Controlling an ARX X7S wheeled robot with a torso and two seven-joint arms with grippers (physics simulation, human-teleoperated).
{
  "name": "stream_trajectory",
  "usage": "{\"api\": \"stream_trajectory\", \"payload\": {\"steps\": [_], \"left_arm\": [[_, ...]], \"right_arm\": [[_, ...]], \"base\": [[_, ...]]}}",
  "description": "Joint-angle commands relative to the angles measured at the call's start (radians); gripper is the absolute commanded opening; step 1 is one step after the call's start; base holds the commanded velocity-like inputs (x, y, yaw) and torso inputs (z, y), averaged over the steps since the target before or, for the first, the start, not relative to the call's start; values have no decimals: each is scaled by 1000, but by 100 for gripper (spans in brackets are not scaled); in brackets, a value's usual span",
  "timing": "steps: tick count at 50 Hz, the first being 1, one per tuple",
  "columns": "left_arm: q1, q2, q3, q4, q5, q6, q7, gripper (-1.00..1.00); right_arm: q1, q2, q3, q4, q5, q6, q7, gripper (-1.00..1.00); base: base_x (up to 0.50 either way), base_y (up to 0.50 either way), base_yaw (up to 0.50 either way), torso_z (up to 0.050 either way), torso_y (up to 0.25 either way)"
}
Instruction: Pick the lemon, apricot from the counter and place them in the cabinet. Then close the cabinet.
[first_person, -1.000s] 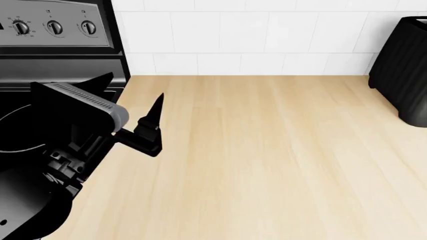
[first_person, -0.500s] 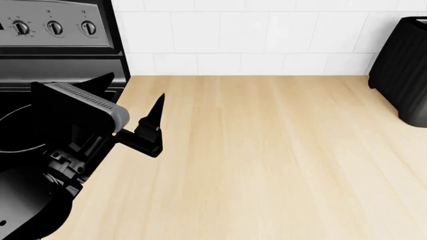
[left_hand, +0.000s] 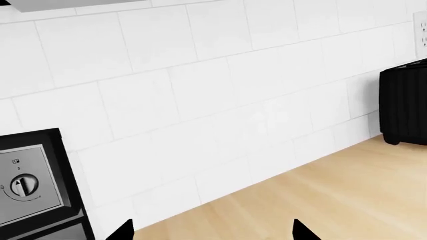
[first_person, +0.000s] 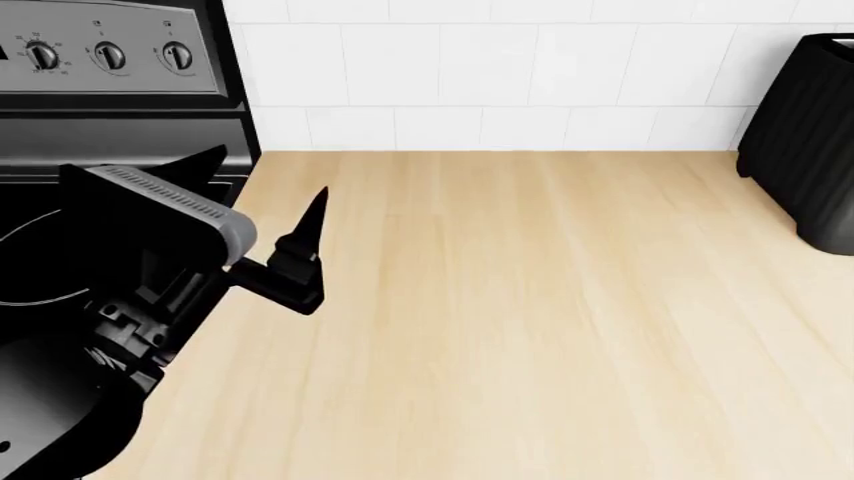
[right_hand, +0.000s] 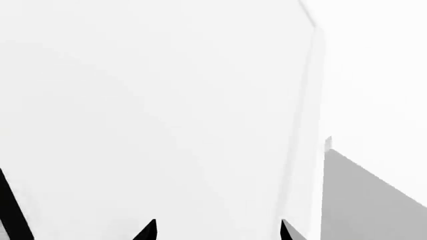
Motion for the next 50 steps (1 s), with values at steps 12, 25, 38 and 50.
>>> {"api": "stream_trajectory", "payload": {"steps": [12,25,38,50], "left_arm": [[-6,-6,1,2,-7,-2,-3,100],[-7,-8,1,-2,-7,2,-2,100],[14,-12,-6,-6,-4,19,-1,100],[26,-8,1,-8,6,29,-2,100]], "right_arm": [[-63,-125,-350,169,115,160,-187,100],[-83,-142,-380,249,47,127,-223,100],[-87,-19,-272,46,64,34,-101,100],[-97,218,-164,-349,174,108,70,100]], "base": [[4,0,1,0,-14],[7,0,0,0,-13],[10,2,4,0,-13],[0,0,0,0,-3]]}}
